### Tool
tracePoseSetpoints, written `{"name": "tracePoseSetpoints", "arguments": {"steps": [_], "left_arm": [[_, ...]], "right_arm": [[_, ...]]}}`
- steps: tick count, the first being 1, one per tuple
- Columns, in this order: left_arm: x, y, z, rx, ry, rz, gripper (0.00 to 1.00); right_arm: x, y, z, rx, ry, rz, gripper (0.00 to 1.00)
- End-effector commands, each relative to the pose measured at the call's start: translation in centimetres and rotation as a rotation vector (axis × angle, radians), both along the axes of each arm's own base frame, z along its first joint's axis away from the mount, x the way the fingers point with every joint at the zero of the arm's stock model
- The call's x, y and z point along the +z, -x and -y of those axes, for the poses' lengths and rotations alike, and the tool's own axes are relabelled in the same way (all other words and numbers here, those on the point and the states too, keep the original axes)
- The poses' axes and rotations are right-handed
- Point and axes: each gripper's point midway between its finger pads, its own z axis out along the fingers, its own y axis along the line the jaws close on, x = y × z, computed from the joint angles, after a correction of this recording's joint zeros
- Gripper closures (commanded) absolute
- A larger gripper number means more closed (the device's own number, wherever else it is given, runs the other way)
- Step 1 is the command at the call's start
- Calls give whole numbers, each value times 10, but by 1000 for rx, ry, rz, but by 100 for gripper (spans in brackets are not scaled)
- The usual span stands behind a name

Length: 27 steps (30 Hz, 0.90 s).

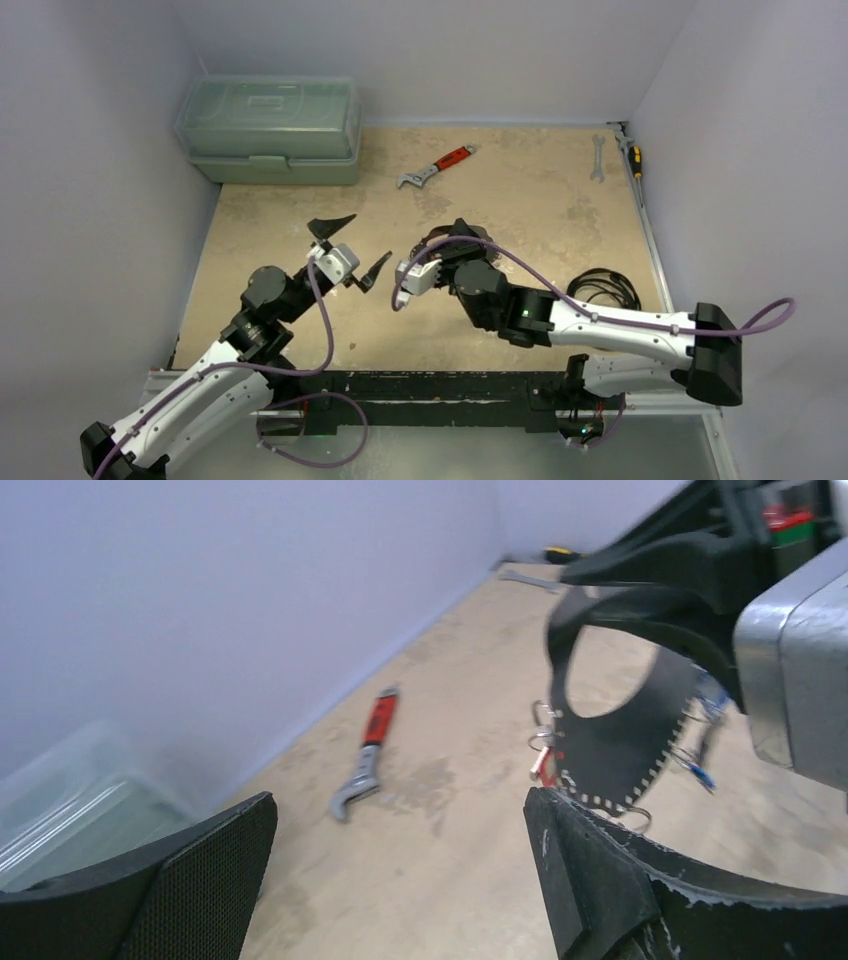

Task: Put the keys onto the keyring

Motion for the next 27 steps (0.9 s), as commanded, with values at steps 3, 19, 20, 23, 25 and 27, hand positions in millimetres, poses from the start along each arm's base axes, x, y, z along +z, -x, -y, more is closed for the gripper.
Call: {"name": "tracePoseSetpoints", "arguments": {"steps": [3, 19, 20, 23, 25, 27], "left_arm": [[33, -36, -91, 534, 228, 6, 3], [47, -44, -125, 760, 309, -133, 1], [47, -44, -127, 768, 307, -131, 1], [49, -42, -133, 792, 314, -128, 1], [52, -40, -138, 811, 329, -124, 1], [53, -37, -146, 839, 349, -119, 1]], "right_arm": [[32, -10, -9, -167, -200, -1, 100], [57, 6, -41, -269, -314, -131, 100], [53, 10, -44, -262, -292, -137, 100], [40, 23, -53, -249, -268, -165, 100], [31, 34, -62, -236, -269, -195, 100], [18, 44, -70, -228, -254, -236, 100]]}}
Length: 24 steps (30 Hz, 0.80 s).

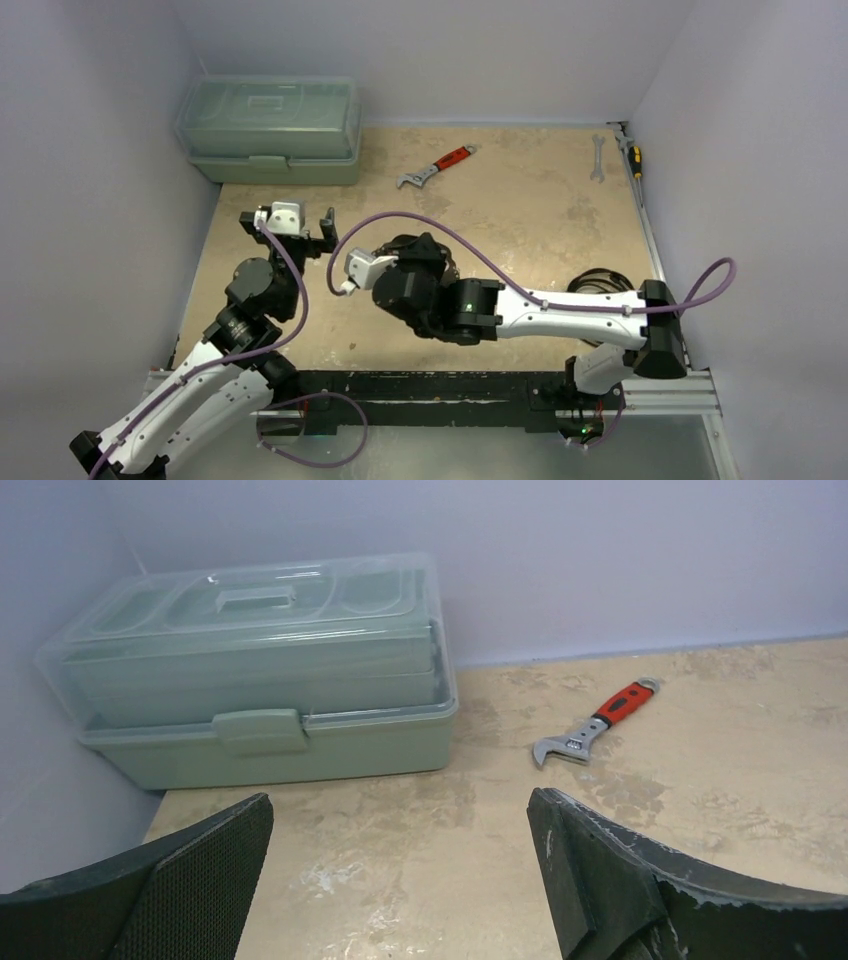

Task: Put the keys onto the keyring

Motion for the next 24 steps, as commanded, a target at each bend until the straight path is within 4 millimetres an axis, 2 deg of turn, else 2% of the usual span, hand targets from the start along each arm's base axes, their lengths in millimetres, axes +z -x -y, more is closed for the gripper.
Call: {"name": "tracePoseSetpoints", "arguments": {"steps": [1, 3, 5, 10, 13, 16, 20, 24], "left_arm": [[25, 7, -22, 89, 81, 51, 1], [26, 9, -26, 105, 85, 58, 1], [26, 10, -28, 112, 86, 60, 1], [26, 10, -29, 111, 79, 57, 1], [24, 9, -28, 112, 68, 48, 1], [23, 8, -26, 112, 58, 41, 1], [19, 5, -24, 106, 46, 30, 2], [18, 3, -21, 100, 38, 23, 2]], "right_arm": [[-17, 24, -12, -15, -15, -78, 100], [-30, 34, -21, -13, -18, -127, 100], [-53, 46, -28, -12, 30, -185, 100], [-108, 58, -44, 42, 56, -304, 100], [-141, 48, -43, 41, 72, -344, 100], [-164, 30, -35, -6, 60, -393, 100], [-183, 11, -23, -48, 51, -421, 100], [-197, 1, -15, -69, 64, -429, 100]]}}
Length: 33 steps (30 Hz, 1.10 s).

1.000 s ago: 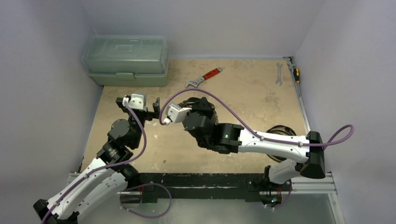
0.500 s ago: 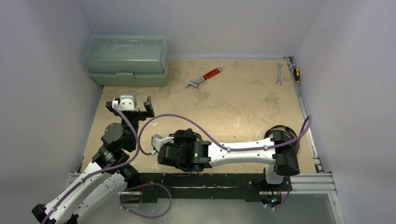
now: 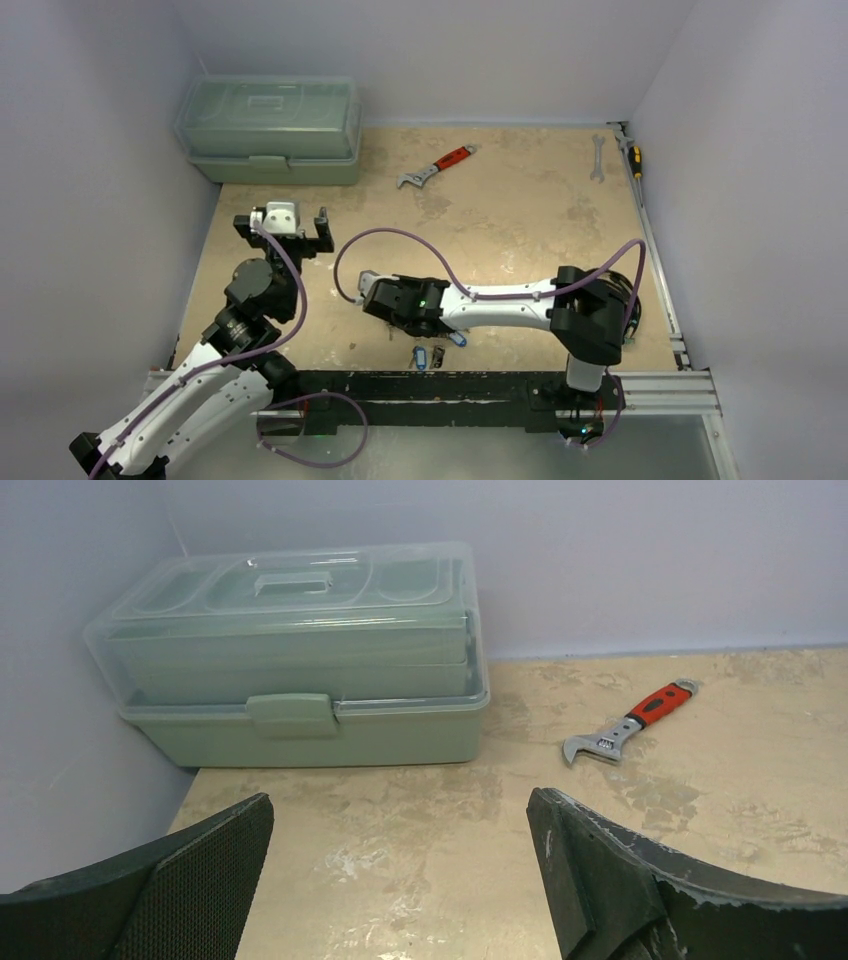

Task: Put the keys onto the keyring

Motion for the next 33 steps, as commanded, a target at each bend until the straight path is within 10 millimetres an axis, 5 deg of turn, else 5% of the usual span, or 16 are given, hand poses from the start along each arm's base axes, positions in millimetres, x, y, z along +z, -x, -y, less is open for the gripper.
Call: {"name": "tracePoseSetpoints", "arguments": {"steps": [1, 13, 22, 33], "left_arm": [[18, 0, -2, 9, 27, 28, 2], [13, -3, 0, 6, 12, 13, 2], [11, -6, 2, 2, 4, 4, 2], [11, -5, -4, 30, 7, 8, 2]], "right_arm": [[-3, -10, -12, -17, -98, 4, 100], [-27, -41, 28, -76, -37, 24, 100], [-36, -56, 29, -1, -17, 71, 100], [-36, -63, -37, 317, -41, 37, 100]]}}
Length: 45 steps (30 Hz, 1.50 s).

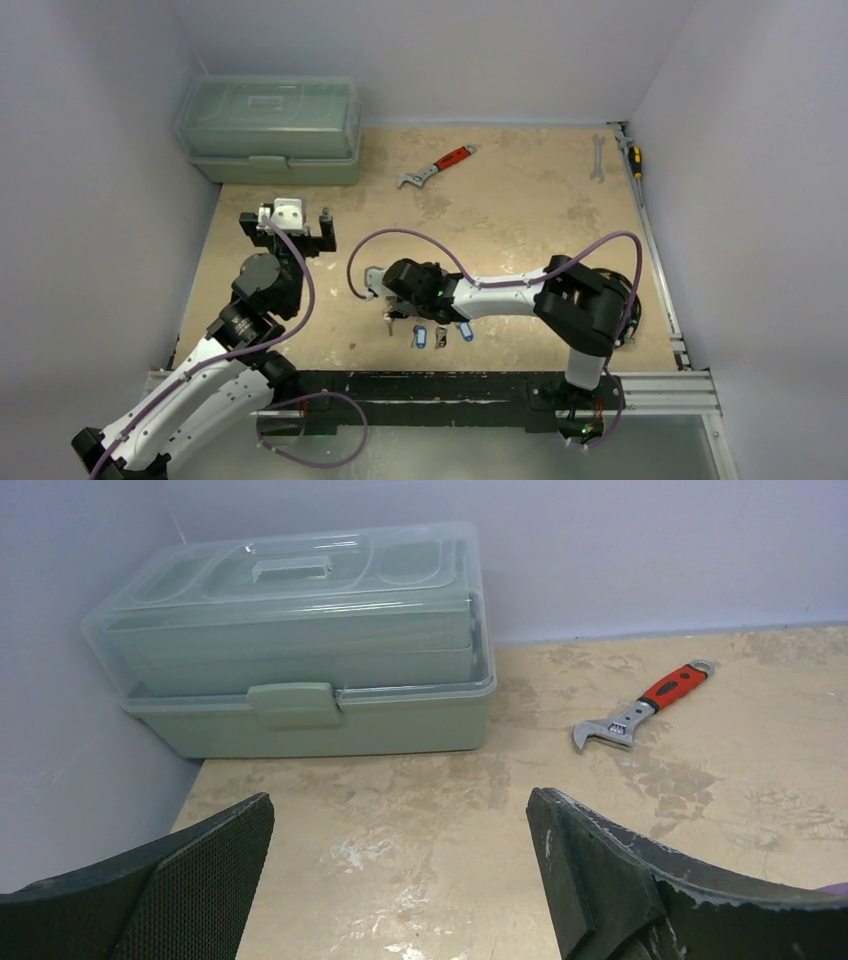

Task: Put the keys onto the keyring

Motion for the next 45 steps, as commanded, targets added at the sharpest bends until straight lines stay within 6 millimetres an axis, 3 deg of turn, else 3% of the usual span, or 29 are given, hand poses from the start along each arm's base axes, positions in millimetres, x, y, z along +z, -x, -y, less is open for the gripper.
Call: {"name": "tracePoseSetpoints", "arguments": {"steps": [1, 4, 6, 12, 16, 21, 29, 32, 35, 40, 43, 44, 45], "left_arm": [[22, 2, -7, 22, 38, 48, 2], [22, 3, -8, 25, 35, 48, 2], [23, 3, -8, 25, 36, 51, 2], [24, 2, -6, 15, 39, 55, 2], [24, 2, -4, 6, 40, 53, 2], [24, 2, -4, 5, 40, 53, 2], [24, 1, -3, 0, 40, 51, 3], [24, 2, -4, 4, 39, 50, 2], [24, 2, -5, 5, 40, 51, 3], [25, 2, -4, 0, 44, 55, 2], [24, 2, -4, 0, 43, 53, 3], [24, 2, -4, 0, 43, 54, 2], [24, 2, -4, 1, 44, 54, 2]], "right_arm": [[3, 1, -50, 206, -38, -16, 100], [10, 19, -73, 321, -74, -28, 100], [5, 31, -75, 379, -80, -56, 100], [-39, 49, -44, 353, 9, -176, 100], [-56, 57, -29, 327, 38, -224, 100], [-71, 60, -20, 279, 57, -261, 100], [-64, 40, -22, 239, 69, -203, 100], [-60, 31, -24, 222, 64, -206, 81], [-55, 25, -25, 219, 51, -203, 35], [-35, 14, -19, 211, 55, -127, 19], [-15, 7, -14, 187, 45, -70, 12], [-7, 4, -13, 178, 35, -48, 3], [2, 2, -12, 168, 21, -25, 1]]}}
